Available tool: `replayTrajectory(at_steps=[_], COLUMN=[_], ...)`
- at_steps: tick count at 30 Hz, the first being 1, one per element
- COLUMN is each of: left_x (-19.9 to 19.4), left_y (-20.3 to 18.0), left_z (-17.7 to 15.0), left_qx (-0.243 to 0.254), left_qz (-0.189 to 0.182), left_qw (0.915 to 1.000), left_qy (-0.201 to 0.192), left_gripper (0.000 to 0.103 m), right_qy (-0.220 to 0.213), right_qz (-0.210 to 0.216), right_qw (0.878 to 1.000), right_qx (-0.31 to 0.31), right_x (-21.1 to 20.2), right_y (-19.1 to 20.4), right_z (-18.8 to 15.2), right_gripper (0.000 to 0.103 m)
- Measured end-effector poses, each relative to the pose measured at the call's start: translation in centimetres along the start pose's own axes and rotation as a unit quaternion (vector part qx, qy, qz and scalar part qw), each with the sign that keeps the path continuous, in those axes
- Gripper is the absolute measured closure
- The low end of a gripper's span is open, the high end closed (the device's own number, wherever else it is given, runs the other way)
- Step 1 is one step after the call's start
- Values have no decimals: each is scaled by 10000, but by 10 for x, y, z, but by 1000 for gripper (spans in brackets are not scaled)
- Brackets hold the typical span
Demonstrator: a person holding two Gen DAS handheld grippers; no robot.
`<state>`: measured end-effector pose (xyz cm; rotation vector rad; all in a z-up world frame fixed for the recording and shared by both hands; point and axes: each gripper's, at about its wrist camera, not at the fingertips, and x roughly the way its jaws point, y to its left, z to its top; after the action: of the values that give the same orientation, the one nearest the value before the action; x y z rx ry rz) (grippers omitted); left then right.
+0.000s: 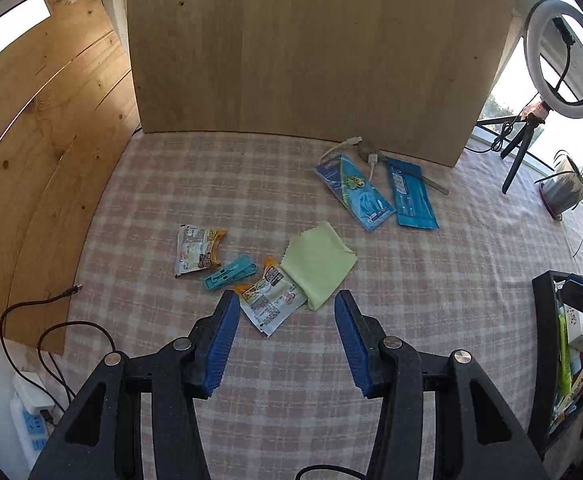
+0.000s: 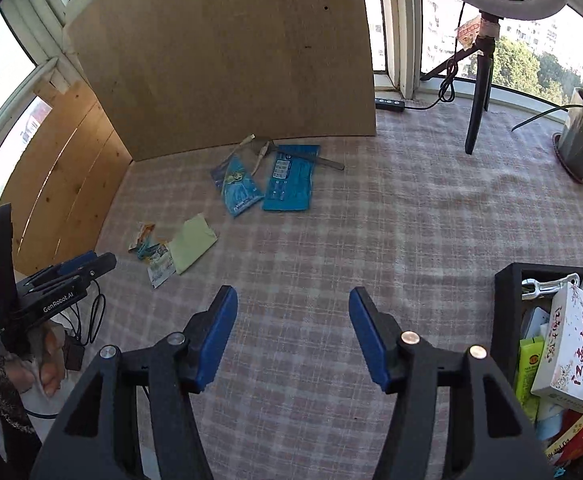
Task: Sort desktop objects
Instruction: 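Move both grippers back to the clothespin and cloth on the table, then grasp the blue clothespin with the left gripper while the right grasps the yellow-green cloth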
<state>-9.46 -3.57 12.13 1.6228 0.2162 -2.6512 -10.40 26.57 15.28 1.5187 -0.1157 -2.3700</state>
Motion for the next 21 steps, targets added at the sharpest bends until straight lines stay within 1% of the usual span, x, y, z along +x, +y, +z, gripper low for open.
replayTrajectory(at_steps=[3, 5, 6, 7, 10, 13, 16, 21], left_x=[18, 31, 37, 45, 63, 80, 96, 109], left_y=[26, 37, 42, 46, 55, 57, 55, 55], left_z=[5, 6, 6, 7, 7, 8, 10, 12], left_qx=[-116, -151, -172, -212, -303, -234, -65, -90], left_qz=[-8, -58, -71, -85, -146, -52, 98, 67], left_qw=[9998, 9995, 9993, 9991, 9984, 9983, 9981, 9979], left_qy=[135, 256, 314, 364, 465, 533, 606, 642], left_gripper=[56, 59, 59, 59, 59, 57, 57, 58], right_qy=[360, 626, 730, 818, 1025, 1249, 1374, 1554], right_qz=[260, 484, 555, 599, 724, 664, 563, 527], right_qw=[9988, 9964, 9952, 9942, 9906, 9868, 9839, 9795], right_qx=[-191, -296, -332, -362, -553, -788, -995, -1168], right_x=[33, 58, 70, 83, 119, 154, 183, 217], right_y=[21, 36, 44, 51, 75, 96, 110, 122], right_z=[20, 31, 36, 40, 52, 59, 61, 59], right_gripper=[45, 44, 40, 39, 38, 38, 38, 38])
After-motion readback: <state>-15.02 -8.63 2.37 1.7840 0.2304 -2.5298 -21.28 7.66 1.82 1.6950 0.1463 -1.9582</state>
